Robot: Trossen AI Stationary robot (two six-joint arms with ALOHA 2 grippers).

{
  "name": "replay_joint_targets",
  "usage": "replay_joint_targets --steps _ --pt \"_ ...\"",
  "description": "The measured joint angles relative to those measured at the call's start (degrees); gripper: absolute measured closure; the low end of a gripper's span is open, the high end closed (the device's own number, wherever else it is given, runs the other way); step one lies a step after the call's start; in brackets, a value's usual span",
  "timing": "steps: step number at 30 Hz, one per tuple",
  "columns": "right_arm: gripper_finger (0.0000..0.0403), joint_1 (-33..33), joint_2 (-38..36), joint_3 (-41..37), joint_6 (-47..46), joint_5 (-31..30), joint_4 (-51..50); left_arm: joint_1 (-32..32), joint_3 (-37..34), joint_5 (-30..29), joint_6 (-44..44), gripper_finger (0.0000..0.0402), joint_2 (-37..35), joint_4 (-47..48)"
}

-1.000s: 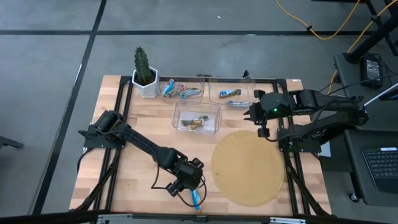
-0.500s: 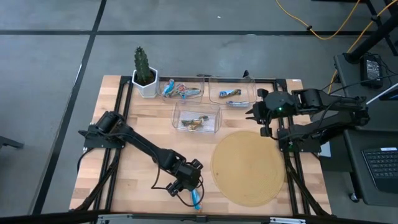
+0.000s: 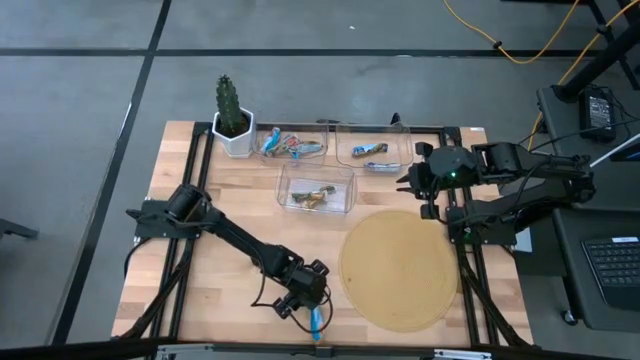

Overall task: Pick and place Granola Bars by type
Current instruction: Put the yellow granola bar into the bottom transparent bin

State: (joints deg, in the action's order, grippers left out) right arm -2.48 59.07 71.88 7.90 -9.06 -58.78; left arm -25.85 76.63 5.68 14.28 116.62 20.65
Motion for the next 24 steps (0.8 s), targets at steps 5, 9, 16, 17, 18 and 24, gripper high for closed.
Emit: replay_joint_targets --steps 5,9,16,17,18,24 --pt "0.0315 0.0 0.0 0.0 0.2 0.0 -0.1 0.1 0.0 0.3 -0.2 0.025 0.0 0.1" --pt "0.0315 0.0 0.0 0.0 0.3 0.0 -0.2 0.1 0.0 2.8 -0.4 0.031 0.0 0.1" --pt "0.0315 0.0 0.0 0.0 0.1 0.0 -0.3 0.1 0.4 6.2 -1.8 0.0392 0.0 0.2" --pt "0.0315 0.0 0.0 0.0 0.1 0.0 -0.3 0.1 0.6 6.2 -2.0 0.0393 0.0 0.1" --pt "0.0315 0.0 0.0 0.0 0.1 0.0 -0.3 0.1 0.7 6.2 -2.1 0.0393 -0.1 0.1" --pt "0.0315 0.0 0.0 0.0 -0.2 0.0 -0.3 0.1 2.3 5.5 -2.9 0.0398 -0.8 5.7"
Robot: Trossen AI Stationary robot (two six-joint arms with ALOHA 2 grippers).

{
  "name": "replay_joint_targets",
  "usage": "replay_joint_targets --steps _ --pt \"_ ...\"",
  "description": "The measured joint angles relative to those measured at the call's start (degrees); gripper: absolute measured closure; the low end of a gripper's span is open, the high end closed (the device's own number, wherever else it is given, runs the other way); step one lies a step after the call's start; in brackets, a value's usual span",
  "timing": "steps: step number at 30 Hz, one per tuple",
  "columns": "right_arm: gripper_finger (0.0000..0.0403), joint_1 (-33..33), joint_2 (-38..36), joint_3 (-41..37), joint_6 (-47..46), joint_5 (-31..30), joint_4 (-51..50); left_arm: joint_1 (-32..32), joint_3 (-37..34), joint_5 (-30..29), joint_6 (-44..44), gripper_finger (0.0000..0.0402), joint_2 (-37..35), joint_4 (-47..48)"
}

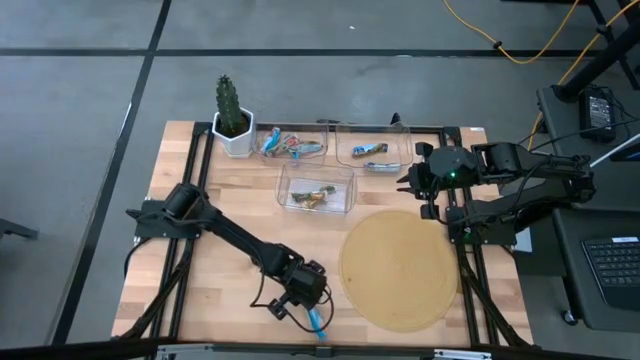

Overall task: Pick and place Granola Bars by type
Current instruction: Put the yellow granola bar into the bottom transparent bin

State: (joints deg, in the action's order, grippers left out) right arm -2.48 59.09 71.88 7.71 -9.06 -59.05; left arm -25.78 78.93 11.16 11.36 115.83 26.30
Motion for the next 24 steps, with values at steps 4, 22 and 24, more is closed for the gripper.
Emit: replay_joint_targets --steps 4,22,24 --pt "0.0315 0.0 0.0 0.0 -0.1 0.0 0.0 0.0 0.5 -4.1 -0.1 0.0399 -3.0 6.3" --pt "0.0315 0.0 0.0 0.0 0.1 -1.9 1.0 6.5 0.6 -33.2 -18.6 0.0399 -25.4 7.9" --pt "0.0315 0.1 0.0 0.0 0.2 -2.0 1.0 7.3 0.6 -37.5 -21.6 0.0399 -26.3 8.0"
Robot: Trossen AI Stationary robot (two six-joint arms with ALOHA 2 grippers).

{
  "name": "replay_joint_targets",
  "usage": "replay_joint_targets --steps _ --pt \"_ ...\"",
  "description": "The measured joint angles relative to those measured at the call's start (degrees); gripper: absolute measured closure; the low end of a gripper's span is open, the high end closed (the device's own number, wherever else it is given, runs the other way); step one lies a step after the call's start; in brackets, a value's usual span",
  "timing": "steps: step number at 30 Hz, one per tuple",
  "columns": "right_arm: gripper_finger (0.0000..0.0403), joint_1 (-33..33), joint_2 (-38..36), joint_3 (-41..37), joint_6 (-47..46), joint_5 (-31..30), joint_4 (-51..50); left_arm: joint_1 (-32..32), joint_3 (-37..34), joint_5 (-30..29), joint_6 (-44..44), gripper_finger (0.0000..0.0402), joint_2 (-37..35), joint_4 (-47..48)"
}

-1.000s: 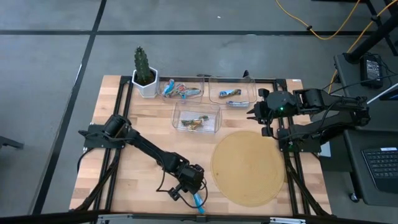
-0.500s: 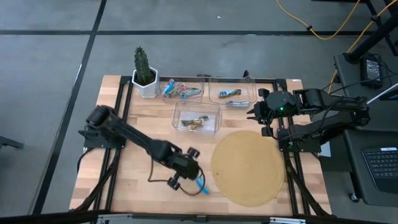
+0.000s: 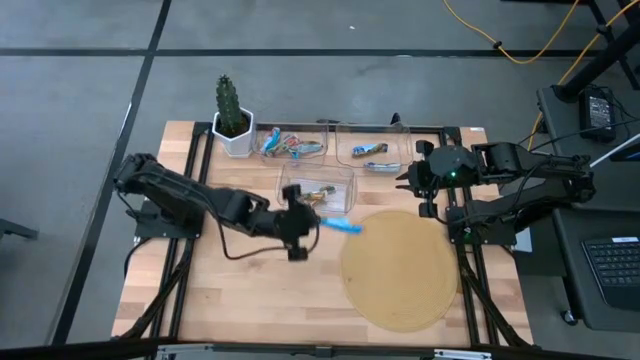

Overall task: Pick and place Granola Bars by type
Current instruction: Put the yellow granola bar into the bottom transparent bin

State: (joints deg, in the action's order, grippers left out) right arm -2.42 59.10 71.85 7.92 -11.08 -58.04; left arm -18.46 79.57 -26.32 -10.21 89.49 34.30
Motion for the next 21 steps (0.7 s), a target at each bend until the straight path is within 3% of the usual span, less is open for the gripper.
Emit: replay_joint_targets --steps 4,9,21 --pt "0.0315 0.0 0.0 0.0 0.2 0.0 0.0 2.0 3.2 -6.3 0.3 0.0399 -2.6 3.6" --pt "0.0315 0.0 0.0 0.0 0.2 0.0 0.0 5.9 11.6 -12.6 2.0 0.0399 -5.3 17.9" --pt "0.0315 0.0 0.0 0.0 -1.5 0.0 0.6 13.6 13.8 -11.0 9.5 0.0399 -6.9 23.4"
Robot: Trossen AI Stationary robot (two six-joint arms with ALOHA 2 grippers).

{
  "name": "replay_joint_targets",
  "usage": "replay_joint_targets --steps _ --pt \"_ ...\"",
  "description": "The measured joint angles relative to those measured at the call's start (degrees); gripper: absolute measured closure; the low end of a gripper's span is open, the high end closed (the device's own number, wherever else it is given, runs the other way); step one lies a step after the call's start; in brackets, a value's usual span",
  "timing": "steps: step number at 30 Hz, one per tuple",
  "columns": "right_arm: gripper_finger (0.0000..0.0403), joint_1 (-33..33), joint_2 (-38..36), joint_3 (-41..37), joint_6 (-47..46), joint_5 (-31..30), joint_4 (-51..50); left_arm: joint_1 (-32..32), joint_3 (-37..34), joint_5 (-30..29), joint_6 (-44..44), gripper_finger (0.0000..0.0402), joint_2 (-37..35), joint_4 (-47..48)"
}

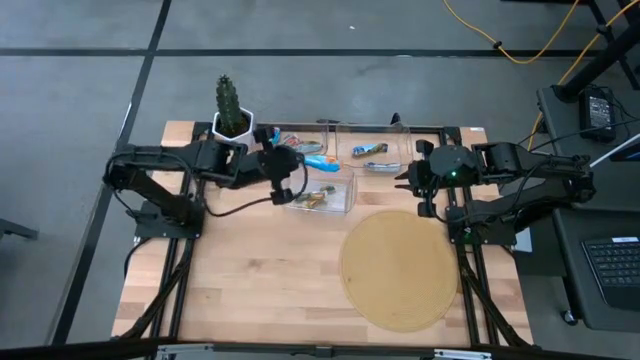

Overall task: Pick and place Granola Bars by type
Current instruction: Put the yellow granola bar into the bottom transparent bin

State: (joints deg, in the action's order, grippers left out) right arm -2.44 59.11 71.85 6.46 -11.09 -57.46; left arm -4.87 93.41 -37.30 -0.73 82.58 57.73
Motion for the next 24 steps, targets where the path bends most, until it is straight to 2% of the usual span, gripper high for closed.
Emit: replay_joint_targets --steps 3,7,10,13,18,21,24 --pt "0.0315 0.0 0.0 0.0 0.0 0.0 2.0 3.7 -0.6 2.1 2.7 0.0399 0.6 1.4" --pt "0.0315 0.0 0.0 0.0 0.9 0.0 5.6 10.4 -5.4 5.0 7.4 0.0399 1.2 0.4" --pt "0.0315 0.0 0.0 0.0 1.0 0.0 6.8 13.4 -10.4 7.6 8.9 0.0399 1.2 -4.8" --pt "0.0315 0.0 0.0 0.0 -0.4 0.0 6.6 14.6 -14.8 10.3 9.1 0.0399 1.2 -8.6" --pt "0.0315 0.0 0.0 0.0 -1.8 0.0 5.9 14.8 -24.1 14.9 10.0 0.0398 1.2 -21.2" --pt "0.0315 0.0 0.0 0.0 -1.8 -0.5 5.9 14.8 -29.5 15.0 9.8 0.0398 1.2 -27.9" --pt "0.0315 0.0 0.0 0.0 -1.8 -3.1 6.1 15.8 -33.3 14.9 9.6 0.0398 1.2 -29.6"
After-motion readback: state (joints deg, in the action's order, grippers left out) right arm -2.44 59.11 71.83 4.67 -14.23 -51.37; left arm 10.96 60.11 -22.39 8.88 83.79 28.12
